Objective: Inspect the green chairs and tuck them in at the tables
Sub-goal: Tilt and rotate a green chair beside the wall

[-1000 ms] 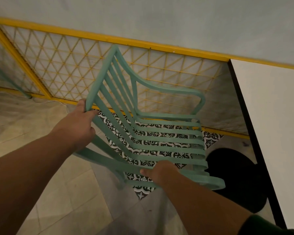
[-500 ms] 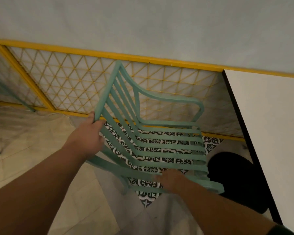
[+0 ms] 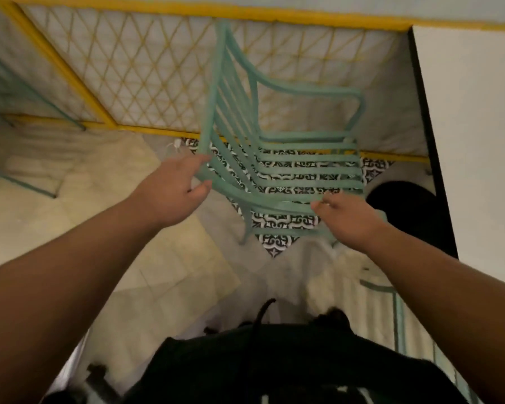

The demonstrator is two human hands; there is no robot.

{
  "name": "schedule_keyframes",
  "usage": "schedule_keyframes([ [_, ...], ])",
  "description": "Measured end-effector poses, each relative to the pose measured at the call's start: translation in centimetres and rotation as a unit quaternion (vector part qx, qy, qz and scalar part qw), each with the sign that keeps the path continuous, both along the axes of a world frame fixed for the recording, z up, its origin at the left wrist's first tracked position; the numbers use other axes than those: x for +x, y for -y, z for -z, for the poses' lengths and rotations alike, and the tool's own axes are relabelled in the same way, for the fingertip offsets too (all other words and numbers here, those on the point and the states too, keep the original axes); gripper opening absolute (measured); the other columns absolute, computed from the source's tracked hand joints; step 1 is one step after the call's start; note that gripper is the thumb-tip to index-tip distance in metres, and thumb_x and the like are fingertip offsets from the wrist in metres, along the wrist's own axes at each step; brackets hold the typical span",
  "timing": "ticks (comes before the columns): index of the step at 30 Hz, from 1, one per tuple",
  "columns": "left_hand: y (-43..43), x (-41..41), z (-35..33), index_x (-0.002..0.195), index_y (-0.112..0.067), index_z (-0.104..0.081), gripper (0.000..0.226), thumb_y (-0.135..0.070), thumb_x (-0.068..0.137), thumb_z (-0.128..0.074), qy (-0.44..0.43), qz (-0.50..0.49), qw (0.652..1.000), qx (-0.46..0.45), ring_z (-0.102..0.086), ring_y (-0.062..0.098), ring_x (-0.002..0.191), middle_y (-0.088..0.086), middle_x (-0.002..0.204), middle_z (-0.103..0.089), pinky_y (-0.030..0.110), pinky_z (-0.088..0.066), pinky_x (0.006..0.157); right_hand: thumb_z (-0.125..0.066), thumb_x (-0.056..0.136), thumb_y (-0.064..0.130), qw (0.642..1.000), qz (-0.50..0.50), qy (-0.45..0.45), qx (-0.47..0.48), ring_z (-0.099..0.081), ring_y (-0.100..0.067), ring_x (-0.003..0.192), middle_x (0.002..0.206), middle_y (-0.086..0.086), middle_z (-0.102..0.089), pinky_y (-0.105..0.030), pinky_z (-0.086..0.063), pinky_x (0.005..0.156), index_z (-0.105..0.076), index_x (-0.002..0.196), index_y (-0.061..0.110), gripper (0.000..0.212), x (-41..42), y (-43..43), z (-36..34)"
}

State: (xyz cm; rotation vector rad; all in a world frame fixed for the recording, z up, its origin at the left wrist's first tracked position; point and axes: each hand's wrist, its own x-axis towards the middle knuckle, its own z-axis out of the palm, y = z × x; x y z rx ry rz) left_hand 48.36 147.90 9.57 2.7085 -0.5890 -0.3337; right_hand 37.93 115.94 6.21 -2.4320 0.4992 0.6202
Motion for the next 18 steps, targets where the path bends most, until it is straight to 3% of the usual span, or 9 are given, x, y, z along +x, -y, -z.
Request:
schedule_keyframes([
  [3,-1.5,1.2,-2.5,0.152,-0.018,-0.044,0.056,-0.037,0.1,-0.054,-0.004,0.002,0.999,0.034,-0.046,0.032,0.138,0.012,0.152,-0.05,0.045,-0.038,0.114,-0.047,0.102,0.059,0.999,0.023,0.0,0.032,-0.062,-0.03,0.114,0.132,-0.012,-0.066,-0.039,-0.048,0.098,-0.065,0.131,0.015,0.055,-0.5,-0.6,-1.9],
  [6,-1.3,3.7,-4.5,0.153,-0.02,-0.044,0.054,-0.034,0.101,-0.054,0.003,0.007,0.999,0.046,-0.044,0.03,0.14,0.01,0.153,-0.049,0.045,-0.038,0.114,-0.046,0.101,0.063,0.999,0.026,-0.018,0.038,-0.056,-0.031,0.129,0.144,-0.012,-0.06,-0.039,-0.043,0.104,-0.06,0.141,0.013,0.065,0.3,-0.4,-2.7],
  [10,-0.7,7.3,-5.9,0.154,-0.024,-0.04,0.059,-0.044,0.099,-0.047,0.005,0.018,0.996,0.082,-0.042,0.026,0.142,0.006,0.155,-0.048,0.047,-0.037,0.115,-0.044,0.1,0.066,0.998,0.027,-0.031,0.05,-0.057,-0.028,0.124,0.141,-0.011,-0.061,-0.039,-0.044,0.101,-0.06,0.136,0.014,0.065,2.9,1.1,-2.8],
  [14,2.1,10.7,-5.9,0.153,-0.021,-0.043,0.053,-0.033,0.102,-0.052,0.025,0.053,0.992,0.111,-0.042,0.025,0.14,0.004,0.153,-0.05,0.041,-0.035,0.113,-0.042,0.094,0.074,0.997,0.037,-0.032,0.059,-0.055,-0.029,0.13,0.149,-0.01,-0.056,-0.045,-0.044,0.109,-0.054,0.145,0.019,0.076,7.3,2.2,-1.9],
  [18,3.6,13.8,-5.7,0.154,-0.021,-0.042,0.056,-0.034,0.1,-0.049,0.035,0.08,0.988,0.128,-0.043,0.023,0.138,0.002,0.153,-0.05,0.038,-0.033,0.113,-0.044,0.1,0.065,0.998,0.028,-0.027,0.055,-0.044,-0.03,0.144,0.161,-0.008,-0.044,-0.046,-0.037,0.117,-0.04,0.157,0.02,0.073,10.7,1.7,-1.3],
])
